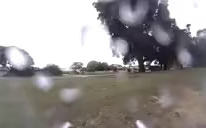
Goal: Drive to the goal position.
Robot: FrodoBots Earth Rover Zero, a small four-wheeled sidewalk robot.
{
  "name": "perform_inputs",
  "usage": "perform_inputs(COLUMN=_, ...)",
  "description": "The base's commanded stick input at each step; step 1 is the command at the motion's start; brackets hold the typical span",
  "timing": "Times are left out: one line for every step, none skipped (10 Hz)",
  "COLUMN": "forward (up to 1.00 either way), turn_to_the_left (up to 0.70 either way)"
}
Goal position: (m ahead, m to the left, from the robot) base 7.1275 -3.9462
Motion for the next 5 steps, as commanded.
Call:
perform_inputs(forward=0.99, turn_to_the_left=0.01)
perform_inputs(forward=0.99, turn_to_the_left=0.01)
perform_inputs(forward=0.99, turn_to_the_left=0.01)
perform_inputs(forward=1.00, turn_to_the_left=0.01)
perform_inputs(forward=1.00, turn_to_the_left=0.01)
